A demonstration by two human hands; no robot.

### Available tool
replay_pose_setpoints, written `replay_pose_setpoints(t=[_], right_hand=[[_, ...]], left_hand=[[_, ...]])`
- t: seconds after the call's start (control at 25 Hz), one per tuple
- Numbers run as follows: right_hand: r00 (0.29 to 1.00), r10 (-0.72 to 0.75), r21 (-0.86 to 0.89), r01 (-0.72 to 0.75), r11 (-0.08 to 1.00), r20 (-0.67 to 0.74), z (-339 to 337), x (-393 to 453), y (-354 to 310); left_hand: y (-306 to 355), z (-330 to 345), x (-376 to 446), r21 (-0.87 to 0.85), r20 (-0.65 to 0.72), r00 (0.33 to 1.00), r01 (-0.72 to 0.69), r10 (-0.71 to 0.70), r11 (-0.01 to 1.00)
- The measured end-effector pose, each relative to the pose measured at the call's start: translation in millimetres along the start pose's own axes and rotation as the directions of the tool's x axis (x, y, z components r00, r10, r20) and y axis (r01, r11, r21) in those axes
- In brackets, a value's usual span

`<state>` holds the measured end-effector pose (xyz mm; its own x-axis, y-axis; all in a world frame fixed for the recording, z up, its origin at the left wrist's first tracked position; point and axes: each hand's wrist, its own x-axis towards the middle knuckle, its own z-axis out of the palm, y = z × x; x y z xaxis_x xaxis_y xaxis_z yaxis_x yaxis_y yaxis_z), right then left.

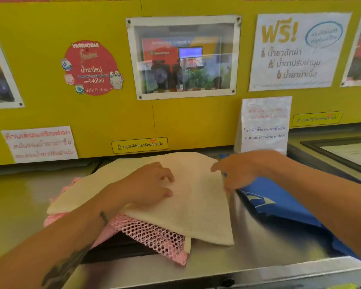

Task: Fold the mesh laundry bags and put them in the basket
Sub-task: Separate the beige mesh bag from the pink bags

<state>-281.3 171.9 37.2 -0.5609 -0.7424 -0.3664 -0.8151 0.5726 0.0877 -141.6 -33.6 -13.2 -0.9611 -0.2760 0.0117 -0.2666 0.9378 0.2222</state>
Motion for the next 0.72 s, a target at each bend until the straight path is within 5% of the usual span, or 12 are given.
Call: replay_pose_setpoints(t=[0.24, 0.48, 0.6, 0.72], right_hand=[[0.997, -0.037, 0.077, 0.031, 0.997, 0.065, 10, 21, -64], [0.967, -0.128, 0.203, 0.174, 0.963, -0.222, 28, 26, -50], [0.917, -0.155, 0.213, 0.245, 0.946, -0.367, 22, 16, -37], [0.907, -0.147, 0.251, 0.26, 0.932, -0.395, 19, 6, -29]], left_hand=[[-11, -10, -16, -0.071, -0.05, 0.996, -0.072, 0.068, 0.995], [-17, -25, -55, 0.003, 0.15, 0.982, -0.112, 0.111, 0.994], [-22, -23, -56, 0.08, 0.009, 0.994, -0.105, 0.105, 0.991], [-26, -34, -48, -0.132, -0.101, 0.992, -0.095, 0.082, 0.987]])
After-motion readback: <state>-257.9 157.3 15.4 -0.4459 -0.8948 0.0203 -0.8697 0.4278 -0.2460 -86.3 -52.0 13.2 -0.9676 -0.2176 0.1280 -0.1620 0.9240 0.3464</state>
